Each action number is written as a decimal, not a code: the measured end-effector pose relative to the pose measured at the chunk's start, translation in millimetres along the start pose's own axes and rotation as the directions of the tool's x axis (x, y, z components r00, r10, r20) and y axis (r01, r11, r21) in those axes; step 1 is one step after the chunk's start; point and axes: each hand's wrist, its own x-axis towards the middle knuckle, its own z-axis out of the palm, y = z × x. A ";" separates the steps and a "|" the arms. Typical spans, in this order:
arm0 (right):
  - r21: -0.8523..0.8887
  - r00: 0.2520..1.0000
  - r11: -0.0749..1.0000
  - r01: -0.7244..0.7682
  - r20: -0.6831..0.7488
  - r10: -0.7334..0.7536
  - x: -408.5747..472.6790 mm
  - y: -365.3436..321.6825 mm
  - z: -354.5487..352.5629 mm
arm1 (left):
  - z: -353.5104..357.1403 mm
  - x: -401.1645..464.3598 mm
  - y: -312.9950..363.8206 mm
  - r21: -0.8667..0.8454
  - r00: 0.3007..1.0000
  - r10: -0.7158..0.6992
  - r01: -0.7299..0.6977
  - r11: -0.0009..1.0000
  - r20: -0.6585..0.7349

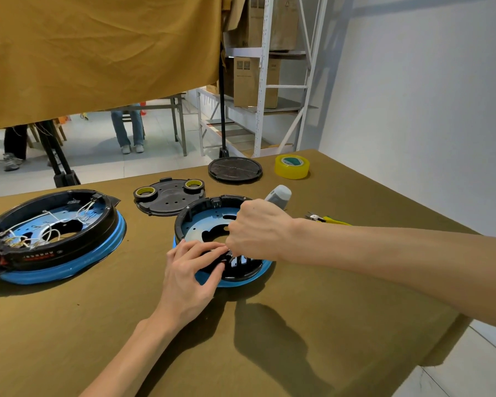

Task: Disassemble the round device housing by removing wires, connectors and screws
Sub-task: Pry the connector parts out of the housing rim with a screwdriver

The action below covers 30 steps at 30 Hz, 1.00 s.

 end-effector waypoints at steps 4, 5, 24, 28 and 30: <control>0.037 0.999 0.999 -0.008 0.041 0.006 -3.6 -1.8 -10.4 | 1.3 -0.7 -1.4 -0.002 1.000 -0.006 0.006 1.000 -0.003; 0.051 0.999 0.999 -0.017 0.050 0.014 -2.8 -2.7 -10.8 | 1.6 -0.6 -1.3 -0.002 1.000 -0.013 0.013 1.000 -0.001; 0.217 0.992 0.975 -0.039 -0.111 0.064 2.8 2.5 36.3 | -3.1 -0.4 5.3 0.020 0.998 -0.037 0.036 0.999 0.051; 0.305 0.987 0.949 -0.080 -0.108 0.118 2.7 3.9 46.2 | -2.5 -1.0 1.2 0.005 0.999 -0.007 0.007 1.000 0.033; 0.363 0.986 0.928 -0.084 -0.106 0.130 2.1 5.1 53.4 | -2.3 -0.2 -0.5 0.003 1.000 0.006 -0.006 1.000 0.027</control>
